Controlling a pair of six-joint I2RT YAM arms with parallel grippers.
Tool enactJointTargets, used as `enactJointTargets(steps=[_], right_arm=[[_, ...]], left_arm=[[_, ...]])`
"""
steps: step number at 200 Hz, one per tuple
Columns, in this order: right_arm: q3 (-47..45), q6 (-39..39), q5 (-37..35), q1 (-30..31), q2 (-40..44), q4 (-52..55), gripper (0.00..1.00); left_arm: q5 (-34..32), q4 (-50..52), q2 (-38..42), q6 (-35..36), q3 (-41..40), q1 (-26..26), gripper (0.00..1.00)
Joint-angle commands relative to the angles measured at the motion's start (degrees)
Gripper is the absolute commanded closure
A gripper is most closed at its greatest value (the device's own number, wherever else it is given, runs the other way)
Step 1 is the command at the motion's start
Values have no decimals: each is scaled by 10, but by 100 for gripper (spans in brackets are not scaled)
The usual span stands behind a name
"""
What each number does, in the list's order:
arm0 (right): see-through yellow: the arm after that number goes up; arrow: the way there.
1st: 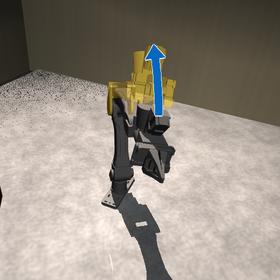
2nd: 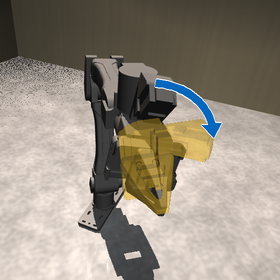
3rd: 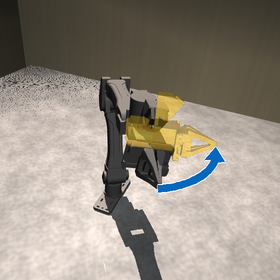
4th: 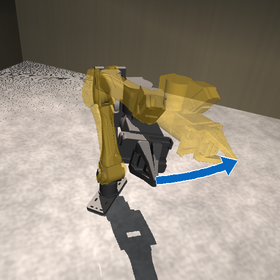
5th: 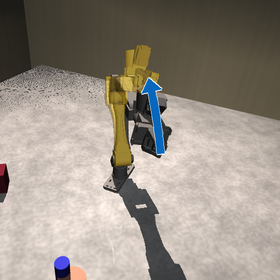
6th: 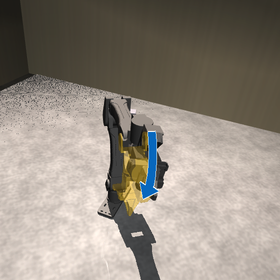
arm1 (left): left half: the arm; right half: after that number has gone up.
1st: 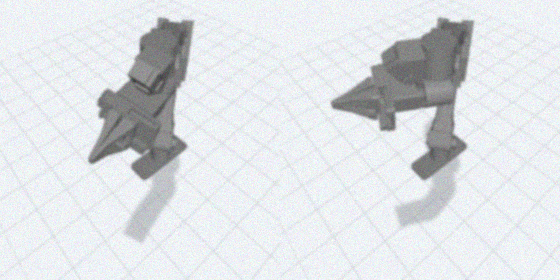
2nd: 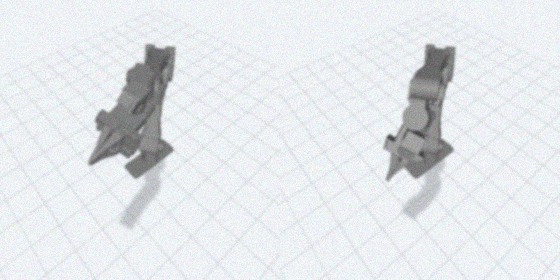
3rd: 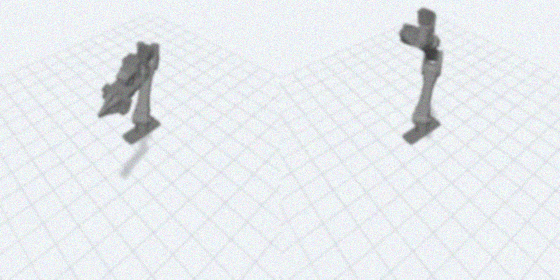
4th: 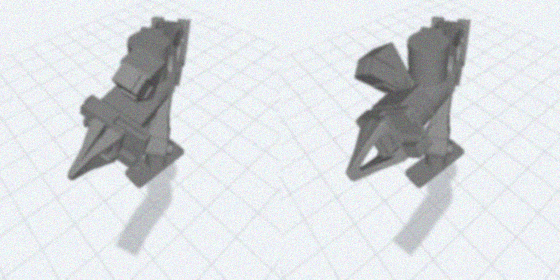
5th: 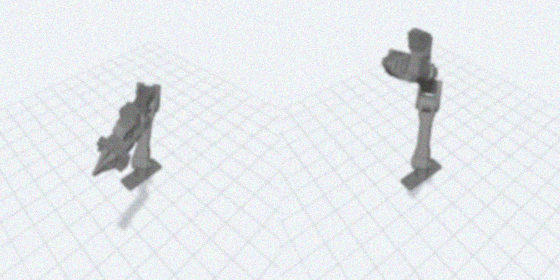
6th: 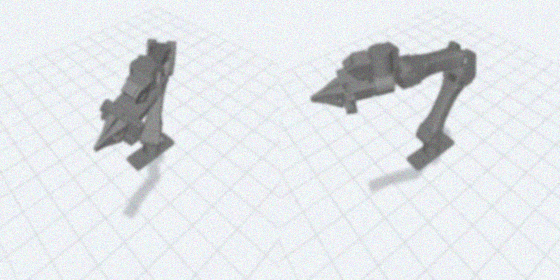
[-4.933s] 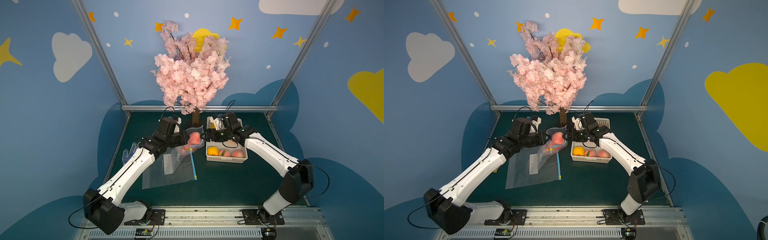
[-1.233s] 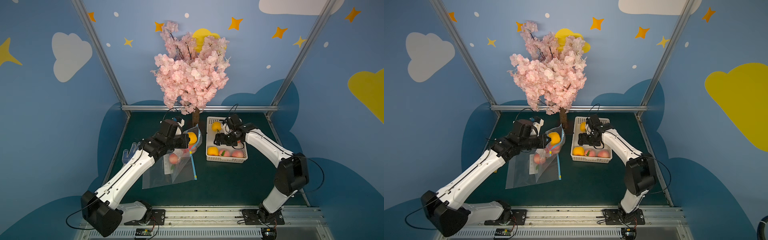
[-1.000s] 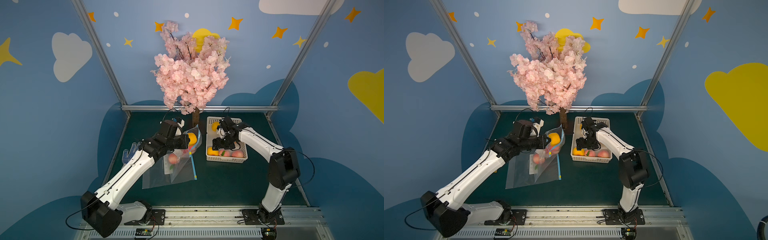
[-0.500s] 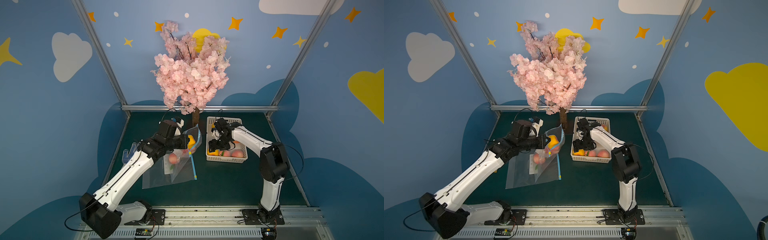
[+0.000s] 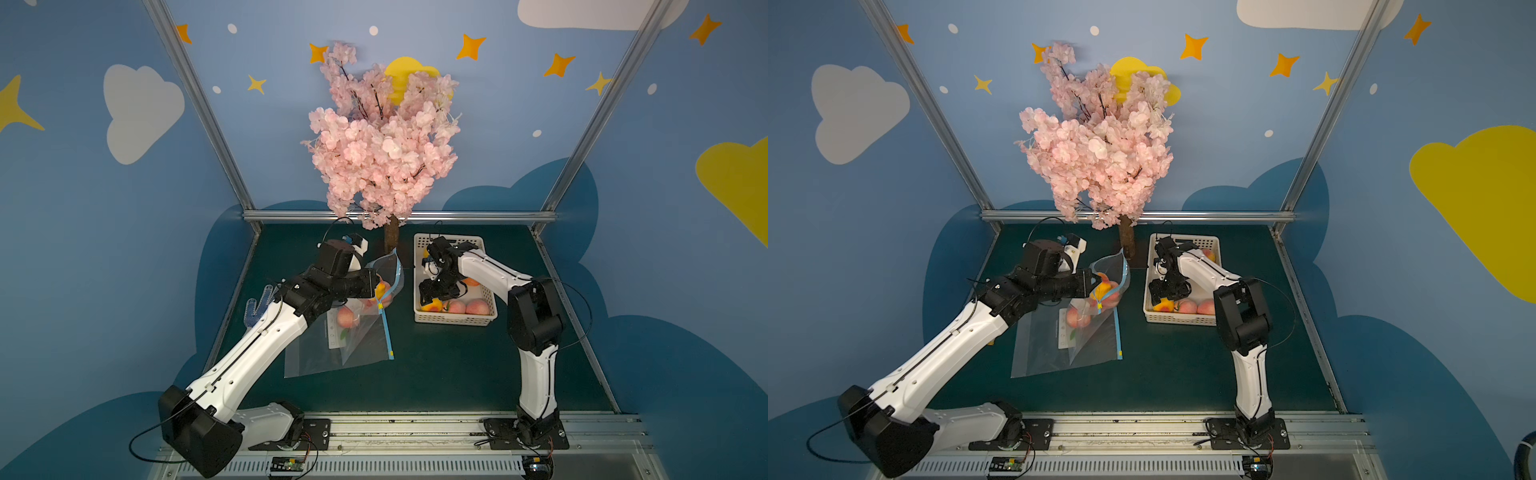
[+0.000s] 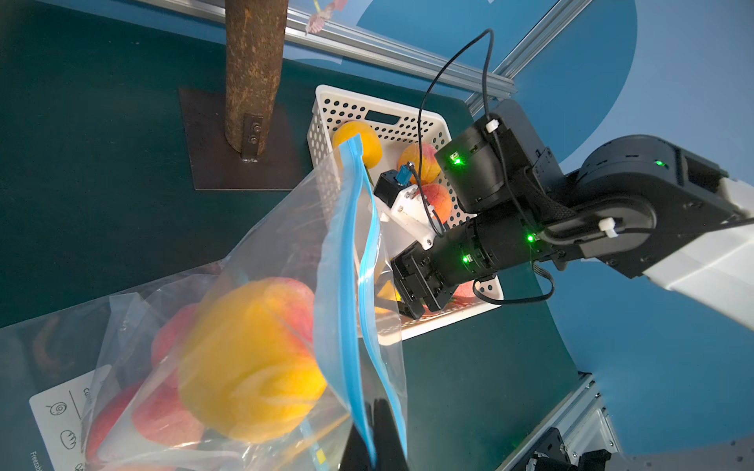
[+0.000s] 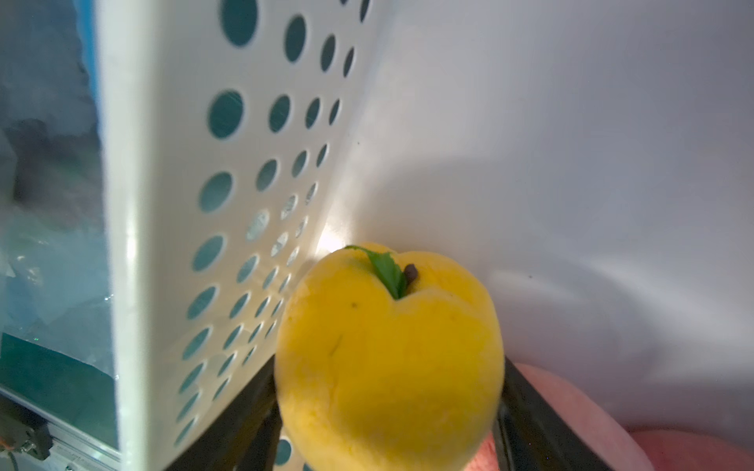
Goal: Place the peach in a zip-top bag and seal the zipper
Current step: Pick up the peach from the basket, then place the peach in the zipper food storage bag.
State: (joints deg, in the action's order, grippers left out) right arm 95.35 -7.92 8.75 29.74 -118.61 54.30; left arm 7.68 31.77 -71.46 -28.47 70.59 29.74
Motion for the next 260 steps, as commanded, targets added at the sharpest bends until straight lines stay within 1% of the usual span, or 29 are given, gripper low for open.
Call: enactJointTargets(steps=[1, 40, 53, 69, 82, 106, 117, 131, 164, 174, 187, 197, 200, 204, 211, 218, 236, 260], right_arm=[[4, -18, -8, -2, 38, 16, 47], [1, -59, -9, -7, 147, -18, 47], [-8, -65, 29, -6, 184, -42, 47], [-21, -73, 106, 2, 223, -83, 47], [-34, -86, 153, 16, 246, -122, 47], [-71, -124, 214, 40, 278, -223, 46], [-94, -148, 228, 51, 285, -280, 45], [-105, -165, 226, 66, 281, -330, 44], [-57, -163, 186, 90, 223, -316, 44], [-42, -162, 164, 96, 204, -309, 44], [-13, -151, 110, 103, 178, -274, 42], [12, -139, 68, 110, 159, -240, 37], [19, -136, 59, 113, 155, -231, 35], [28, -132, 50, 116, 149, -216, 28], [44, -125, 55, 118, 143, -194, 18], [53, -117, 73, 121, 142, -185, 13], [48, -117, 111, 117, 163, -201, 8], [11, -134, 145, 97, 214, -254, 7]], left_arm=[[9, -4, -2, 7, 0, -2, 97], [16, -6, -7, 5, 1, -2, 97], [18, -7, -7, 5, 0, -2, 97], [19, -8, -7, 3, 0, -2, 97], [20, -10, -7, 3, 0, -2, 97], [21, -12, -5, 2, 2, -2, 97], [24, -12, -4, 1, 3, -2, 97], [28, -11, -2, 1, 4, -2, 97], [48, -15, 6, 5, 7, -2, 97], [53, -18, 11, 6, 6, -2, 97], [53, -19, 17, 7, 6, -2, 97], [53, -21, 22, 7, 6, -2, 97], [53, -21, 24, 7, 6, -2, 97], [53, -22, 26, 7, 6, -2, 97], [50, -22, 28, 7, 7, -3, 97], [44, -20, 30, 7, 10, -4, 97], [33, -15, 30, 7, 16, -6, 97], [25, -17, 31, 4, 16, -11, 97]])
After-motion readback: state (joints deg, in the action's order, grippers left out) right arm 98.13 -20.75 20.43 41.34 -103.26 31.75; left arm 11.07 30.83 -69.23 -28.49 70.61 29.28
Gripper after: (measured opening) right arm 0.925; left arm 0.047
